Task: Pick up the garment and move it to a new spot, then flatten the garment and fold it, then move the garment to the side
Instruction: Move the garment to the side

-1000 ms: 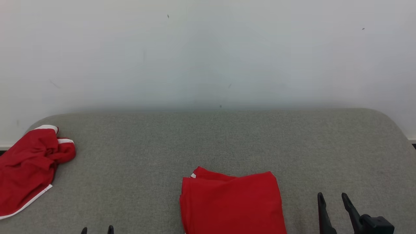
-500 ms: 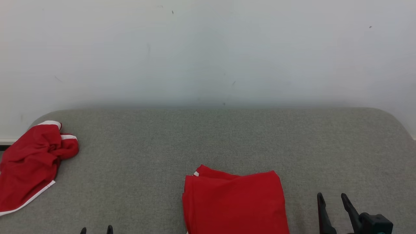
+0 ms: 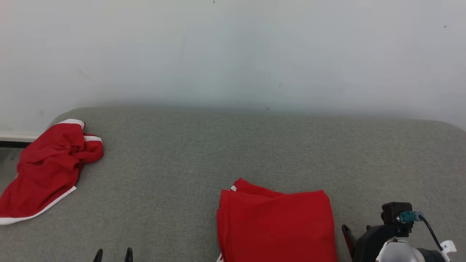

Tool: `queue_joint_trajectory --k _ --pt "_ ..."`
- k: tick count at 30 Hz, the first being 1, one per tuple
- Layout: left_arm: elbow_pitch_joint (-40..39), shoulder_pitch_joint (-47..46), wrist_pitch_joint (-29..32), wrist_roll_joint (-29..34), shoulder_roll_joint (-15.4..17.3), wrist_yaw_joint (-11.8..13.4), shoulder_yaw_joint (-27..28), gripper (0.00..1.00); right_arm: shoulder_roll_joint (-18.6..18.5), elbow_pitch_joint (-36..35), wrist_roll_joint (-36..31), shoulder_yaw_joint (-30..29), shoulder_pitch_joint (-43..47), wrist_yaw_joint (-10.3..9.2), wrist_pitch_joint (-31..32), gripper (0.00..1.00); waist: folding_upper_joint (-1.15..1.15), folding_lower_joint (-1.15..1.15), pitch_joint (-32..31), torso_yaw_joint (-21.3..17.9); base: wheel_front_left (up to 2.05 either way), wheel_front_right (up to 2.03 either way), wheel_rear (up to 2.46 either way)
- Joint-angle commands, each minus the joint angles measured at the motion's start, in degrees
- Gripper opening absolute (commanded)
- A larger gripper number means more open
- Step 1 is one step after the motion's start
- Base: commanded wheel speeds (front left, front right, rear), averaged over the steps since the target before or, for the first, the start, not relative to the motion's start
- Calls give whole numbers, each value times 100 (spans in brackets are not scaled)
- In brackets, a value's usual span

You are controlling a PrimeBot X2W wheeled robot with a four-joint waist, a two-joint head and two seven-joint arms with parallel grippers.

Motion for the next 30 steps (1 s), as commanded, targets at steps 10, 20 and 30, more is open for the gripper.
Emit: queue_joint_trajectory --k 10,20,30 --pt "-12 -163 -15 30 115 -1 -161 100 2 656 158 83 -240 -10 88 100 0 0 500 641 0 0 0" --pt "-41 -275 -15 -7 169 2 -283 100 35 1539 146 387 -439 3 -6 0 0 0 608 835 0 0 0" --pt "-465 -525 -15 -153 44 1 -635 100 -122 968 -1014 171 -586 -16 -171 0 0 0 840 279 0 0 0"
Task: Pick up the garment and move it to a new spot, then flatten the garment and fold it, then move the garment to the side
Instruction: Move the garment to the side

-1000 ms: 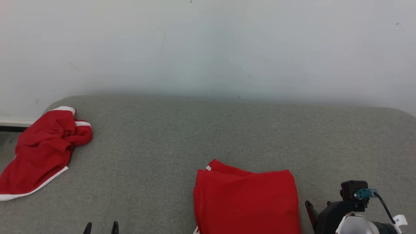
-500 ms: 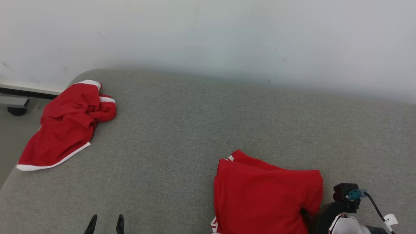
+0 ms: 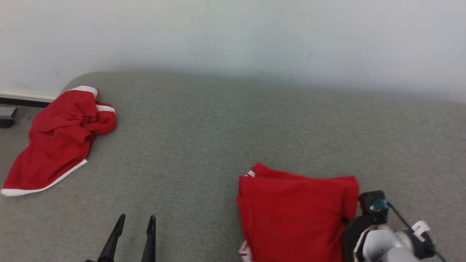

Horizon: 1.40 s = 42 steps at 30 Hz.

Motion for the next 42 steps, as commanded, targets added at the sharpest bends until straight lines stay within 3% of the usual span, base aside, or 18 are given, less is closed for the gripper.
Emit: queue_joint_trajectory --k 1,7,15,22,27,32,33,34,35,42 --pt "-85 -100 -16 -52 -33 9 -21 100 -231 -79 -203 -122 -48 -26 -2 0 -1 -1 231 -354 0 0 0" --pt "-389 -535 -16 -132 15 9 -293 100 -738 -345 -499 -523 -670 -20 -57 0 -1 -1 821 -1064 0 0 0" --pt "-781 -1181 -17 91 395 9 -740 100 -1693 221 -734 -1154 -2036 -20 -416 0 -1 -1 1789 -1774 0 0 0" --pt "-1098 -1483 -16 104 643 8 -1095 100 -2224 731 -868 -1644 -2713 -20 -1050 0 -1 -1 2367 -1983 0 0 0" --pt "-1407 -1581 143 95 882 9 -1347 100 -2464 1076 -1053 -1962 -3121 -20 -1825 0 -1 -1 2691 -2077 0 0 0" --pt "-1597 -1553 274 92 985 12 -1377 100 -2563 1267 -1209 -1564 -3303 -20 -2371 0 -1 -1 2800 -2100 0 0 0" --pt "-1620 -1554 287 88 986 13 -1395 100 -2555 1219 -1254 -1599 -3373 -20 -2566 11 -1 -1 2816 -2092 0 0 0" --pt "-1624 -1561 292 85 989 13 -1409 100 -2555 1240 -1357 -1601 -3381 -20 -2658 70 -1 -1 2820 -2079 0 0 0" --pt "-1615 -1572 288 81 979 13 -1432 100 -2554 1258 -1458 -1589 -3362 -20 -2762 100 -1 -1 2816 -2057 0 0 0" --pt "-1414 -1598 176 -26 842 39 -1510 100 -2372 1155 -1957 -1604 -3317 -20 -3511 100 -1 -1 2578 -1863 0 0 0"
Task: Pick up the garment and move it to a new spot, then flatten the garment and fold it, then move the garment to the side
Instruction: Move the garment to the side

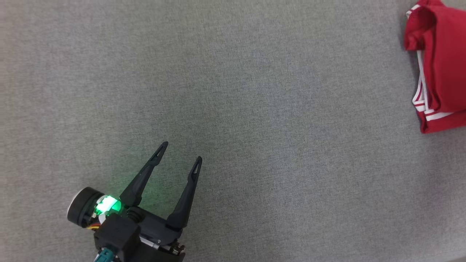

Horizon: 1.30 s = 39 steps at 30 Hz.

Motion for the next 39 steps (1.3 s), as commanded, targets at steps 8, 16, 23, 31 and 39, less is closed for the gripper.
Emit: queue_joint_trajectory --k 8,16,23,31,39 --pt "612 271 -212 -201 -294 191 105 100 882 -538 630 327 893 -13 -574 100 -1 -1 -1269 425 0 0 0" --pt "1089 1025 -225 -426 -594 339 786 100 1536 -1379 2060 943 2442 -13 -584 100 -1 -1 -2635 729 0 0 0" --pt "1357 1552 -226 -273 -681 377 1421 100 1737 -1986 2836 1402 3434 -13 -366 100 -1 -1 -3285 1039 0 0 0" --pt "1219 2202 -227 -164 -908 326 2278 100 2212 -2538 3219 1390 4428 -13 -138 100 -1 -1 -3665 1257 0 0 0" --pt "1056 2557 -227 -53 -1049 81 2458 100 2414 -2412 2993 1376 4798 -13 -179 100 -1 -1 -3773 1180 0 0 0"
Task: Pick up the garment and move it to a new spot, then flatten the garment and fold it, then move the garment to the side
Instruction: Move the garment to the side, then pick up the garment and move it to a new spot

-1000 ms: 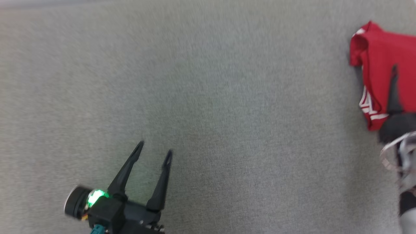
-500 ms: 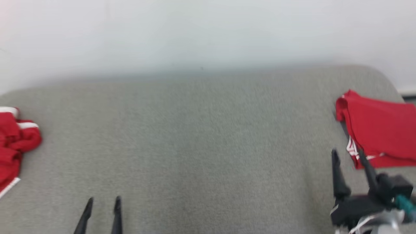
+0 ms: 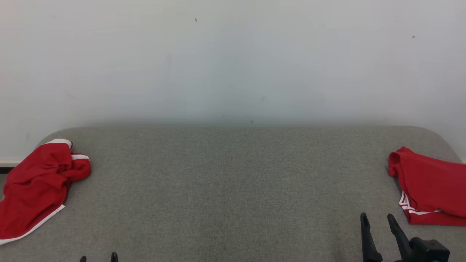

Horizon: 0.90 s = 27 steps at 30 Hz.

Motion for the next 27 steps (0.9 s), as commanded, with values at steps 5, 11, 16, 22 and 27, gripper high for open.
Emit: queue_joint_trajectory --k 5,11,16,22,27 --pt "114 126 -14 156 -54 -53 -132 100 20 143 -71 -12 129 -13 -62 100 1 2 -68 -78 0 0 0" --pt "124 104 -14 220 -93 -81 -175 100 23 222 -23 35 91 -13 -109 100 1 2 -47 -161 0 0 0" --pt "88 52 -14 272 -110 -93 -167 100 24 259 -12 48 55 -13 -136 100 1 2 -26 -164 0 0 0" --pt "78 25 -14 319 -112 -81 -185 100 24 284 20 61 64 -13 -161 100 1 2 -1 -108 0 0 0" --pt "68 33 -14 347 -108 -85 -167 100 24 288 23 70 75 -13 -168 100 1 2 -2 -61 0 0 0"
